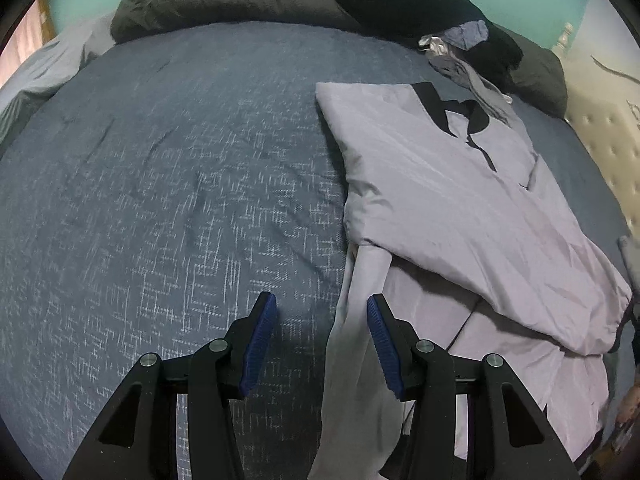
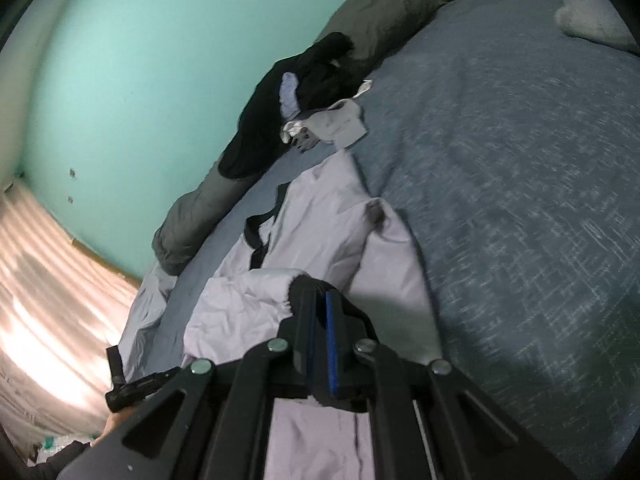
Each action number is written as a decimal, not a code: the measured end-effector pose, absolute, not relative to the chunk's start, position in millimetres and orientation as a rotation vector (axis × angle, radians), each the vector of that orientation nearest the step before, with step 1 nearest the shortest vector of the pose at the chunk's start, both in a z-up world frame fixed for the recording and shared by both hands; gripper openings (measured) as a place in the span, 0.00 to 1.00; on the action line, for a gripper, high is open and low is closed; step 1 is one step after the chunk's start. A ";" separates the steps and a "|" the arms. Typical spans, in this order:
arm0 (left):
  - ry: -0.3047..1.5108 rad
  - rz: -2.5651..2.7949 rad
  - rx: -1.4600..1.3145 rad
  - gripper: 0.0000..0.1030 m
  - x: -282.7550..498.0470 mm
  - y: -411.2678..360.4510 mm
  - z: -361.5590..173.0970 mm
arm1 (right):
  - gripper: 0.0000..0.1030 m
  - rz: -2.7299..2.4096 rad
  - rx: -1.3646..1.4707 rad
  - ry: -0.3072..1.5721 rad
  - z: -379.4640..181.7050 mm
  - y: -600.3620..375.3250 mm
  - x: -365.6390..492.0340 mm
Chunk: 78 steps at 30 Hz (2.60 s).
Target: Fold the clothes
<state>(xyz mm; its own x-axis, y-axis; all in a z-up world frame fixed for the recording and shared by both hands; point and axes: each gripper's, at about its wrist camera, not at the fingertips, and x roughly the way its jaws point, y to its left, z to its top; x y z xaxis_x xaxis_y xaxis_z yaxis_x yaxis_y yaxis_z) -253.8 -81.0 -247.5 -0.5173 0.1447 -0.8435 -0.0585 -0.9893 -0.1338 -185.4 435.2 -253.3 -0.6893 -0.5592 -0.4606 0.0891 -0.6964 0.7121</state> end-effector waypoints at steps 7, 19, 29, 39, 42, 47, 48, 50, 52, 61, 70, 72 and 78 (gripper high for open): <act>-0.055 2.618 -1.455 0.50 -260.7 -68.0 -245.4 | 0.04 -2.430 0.978 -0.989 -258.7 443.9 -184.6; 0.085 2.636 -1.497 0.46 -293.6 -55.3 -258.5 | 0.04 -2.405 1.004 -1.008 -266.1 442.9 -186.7; -0.391 2.719 -1.575 0.44 -295.3 -119.5 -276.5 | 0.04 -2.390 1.038 -0.956 -270.5 430.0 -188.9; -0.092 2.711 -1.471 0.44 -270.9 -102.2 -258.3 | 0.04 -2.353 1.081 -0.962 -278.6 426.3 -193.3; -0.061 2.673 -1.418 0.44 -265.2 -96.1 -244.3 | 0.04 -2.343 1.089 -0.964 -280.6 425.0 -193.9; 0.001 2.725 -1.394 0.44 -266.8 -107.1 -233.9 | 0.04 -2.339 1.091 -0.977 -282.0 426.3 -193.4; 0.005 2.737 -1.409 0.44 -271.0 -111.0 -236.1 | 0.04 -2.338 1.092 -0.976 -282.1 425.7 -193.3; -0.002 2.723 -1.439 0.44 -276.7 -112.0 -242.5 | 0.04 -2.339 1.092 -0.975 -282.0 425.4 -193.0; 0.037 2.690 -1.466 0.44 -279.7 -107.3 -251.5 | 0.04 -2.339 1.092 -0.977 -282.0 425.5 -192.9; 0.167 2.621 -1.452 0.30 -295.2 -83.2 -267.7 | 0.04 -2.335 1.101 -0.981 -284.8 427.2 -192.8; 0.227 2.682 -1.316 0.03 -302.5 -78.4 -248.3 | 0.04 -2.308 1.097 -0.966 -282.2 420.8 -193.3; 0.206 2.683 -1.335 0.03 -305.8 -84.2 -248.8 | 0.04 -2.288 1.095 -0.962 -281.5 415.3 -193.4; 0.054 2.660 -1.422 0.03 -318.9 -99.0 -263.7 | 0.04 -2.276 1.112 -0.907 -281.9 398.4 -195.4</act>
